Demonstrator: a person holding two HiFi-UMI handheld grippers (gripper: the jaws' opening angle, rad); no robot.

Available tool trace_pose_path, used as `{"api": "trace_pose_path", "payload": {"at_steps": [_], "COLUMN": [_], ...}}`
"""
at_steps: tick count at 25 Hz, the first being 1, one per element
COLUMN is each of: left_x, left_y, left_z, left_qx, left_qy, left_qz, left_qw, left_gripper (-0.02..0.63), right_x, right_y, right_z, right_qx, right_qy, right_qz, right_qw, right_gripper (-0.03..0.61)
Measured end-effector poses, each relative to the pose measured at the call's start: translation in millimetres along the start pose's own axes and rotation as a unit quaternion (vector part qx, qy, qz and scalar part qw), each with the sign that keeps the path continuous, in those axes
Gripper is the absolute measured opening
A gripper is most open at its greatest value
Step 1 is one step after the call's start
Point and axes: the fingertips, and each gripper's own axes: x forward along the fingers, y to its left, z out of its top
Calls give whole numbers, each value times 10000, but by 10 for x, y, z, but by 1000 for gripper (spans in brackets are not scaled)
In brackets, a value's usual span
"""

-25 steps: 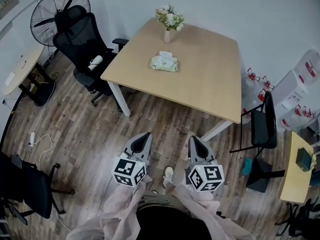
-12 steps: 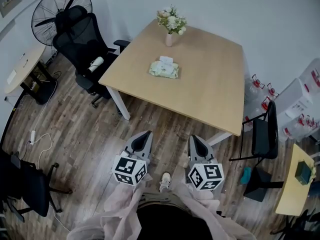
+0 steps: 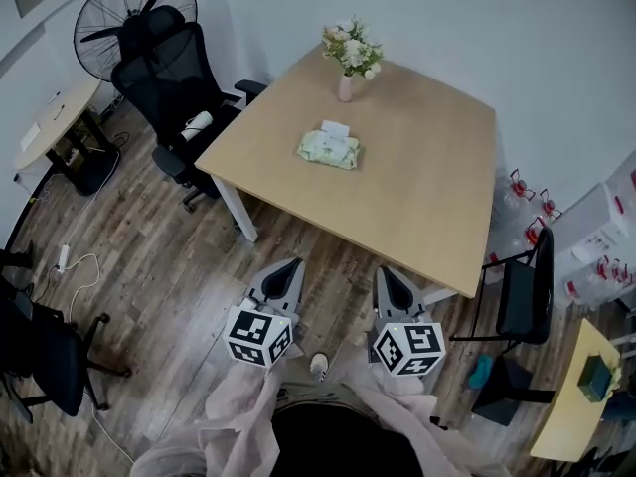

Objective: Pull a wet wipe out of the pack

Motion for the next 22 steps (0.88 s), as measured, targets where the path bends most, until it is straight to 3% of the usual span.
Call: {"api": "trace_pose_path", "payload": {"at_steps": [12, 22], "left_x": [101, 428], "left_y": [28, 210], "left_z": [-60, -40], "left_qx": [-45, -73], "left_qy": [112, 150], "left_qz": [237, 242], "left_qw": [9996, 9996], "left_gripper": [11, 11], "right_x": [166, 486], "right_y": [-89, -259], "right_z": [-4, 11], "right_qx": [59, 98], "right_qy": [96, 145], "right_qz": [226, 176], "right_qw": [9997, 9997], "right_gripper": [11, 11]}}
